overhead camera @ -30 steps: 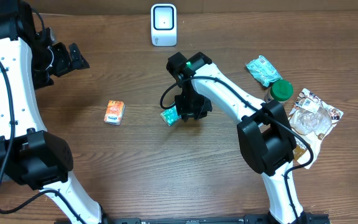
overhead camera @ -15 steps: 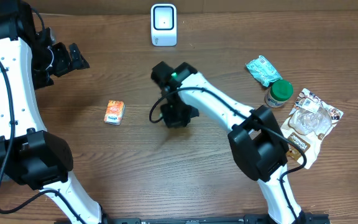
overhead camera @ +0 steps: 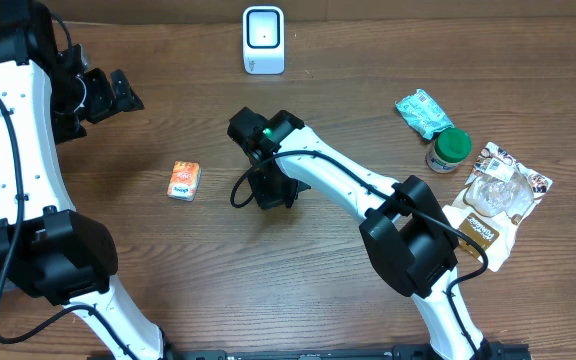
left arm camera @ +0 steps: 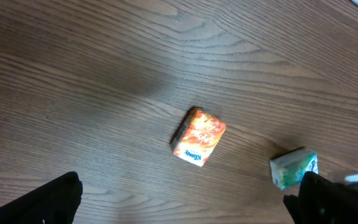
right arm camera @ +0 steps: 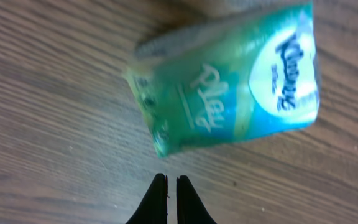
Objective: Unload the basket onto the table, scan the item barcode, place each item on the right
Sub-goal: 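Grasp the teal pack with the right gripper and lift it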
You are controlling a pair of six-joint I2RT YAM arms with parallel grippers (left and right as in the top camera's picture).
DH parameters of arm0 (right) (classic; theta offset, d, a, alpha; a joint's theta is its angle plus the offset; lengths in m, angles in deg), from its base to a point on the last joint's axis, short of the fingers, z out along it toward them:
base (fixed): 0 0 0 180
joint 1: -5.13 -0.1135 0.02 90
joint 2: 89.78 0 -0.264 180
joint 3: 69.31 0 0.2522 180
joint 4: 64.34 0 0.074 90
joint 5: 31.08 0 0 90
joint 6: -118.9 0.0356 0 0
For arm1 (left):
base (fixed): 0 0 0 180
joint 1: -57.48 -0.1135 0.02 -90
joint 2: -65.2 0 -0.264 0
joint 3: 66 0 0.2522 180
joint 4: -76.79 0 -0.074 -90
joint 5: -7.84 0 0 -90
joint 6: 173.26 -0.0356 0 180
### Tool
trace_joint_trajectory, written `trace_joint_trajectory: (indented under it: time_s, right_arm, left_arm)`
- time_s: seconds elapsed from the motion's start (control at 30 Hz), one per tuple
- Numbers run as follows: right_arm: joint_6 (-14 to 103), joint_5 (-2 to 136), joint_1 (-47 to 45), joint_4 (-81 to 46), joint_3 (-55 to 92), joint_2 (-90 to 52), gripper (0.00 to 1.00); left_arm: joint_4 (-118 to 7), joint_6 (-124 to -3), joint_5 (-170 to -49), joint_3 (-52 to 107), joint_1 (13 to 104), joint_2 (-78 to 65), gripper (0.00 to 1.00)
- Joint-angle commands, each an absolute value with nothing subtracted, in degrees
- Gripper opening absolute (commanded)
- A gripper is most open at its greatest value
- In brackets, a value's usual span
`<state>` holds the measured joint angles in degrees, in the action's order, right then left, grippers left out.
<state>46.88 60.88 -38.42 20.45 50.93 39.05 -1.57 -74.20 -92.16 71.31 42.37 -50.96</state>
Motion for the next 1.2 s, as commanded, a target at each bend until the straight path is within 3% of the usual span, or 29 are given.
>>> trace_joint_trajectory:
  time_s: [0.0, 0.5, 0.83, 1.17]
  right_arm:
    - [47.1, 59.8, -38.5, 18.8, 50.6, 37.8, 0.04]
    - [50.4, 56.2, -38.5, 12.3, 50.6, 38.7, 0.04]
    - [60.0, 45.4, -38.4, 8.8, 50.6, 38.8, 0.04]
    - [57.0, 44.6, -37.7, 1.6, 50.6, 40.3, 0.04]
  left_arm:
    - [-1.7, -73.8, -92.0, 72.1, 42.2, -50.2, 1.0]
    - [-1.7, -73.8, -92.0, 72.1, 42.2, -50.2, 1.0]
    - [-1.7, -73.8, -92.0, 72.1, 42.2, -50.2, 1.0]
    - [-1.7, -73.8, -92.0, 72.1, 42.2, -50.2, 1.0]
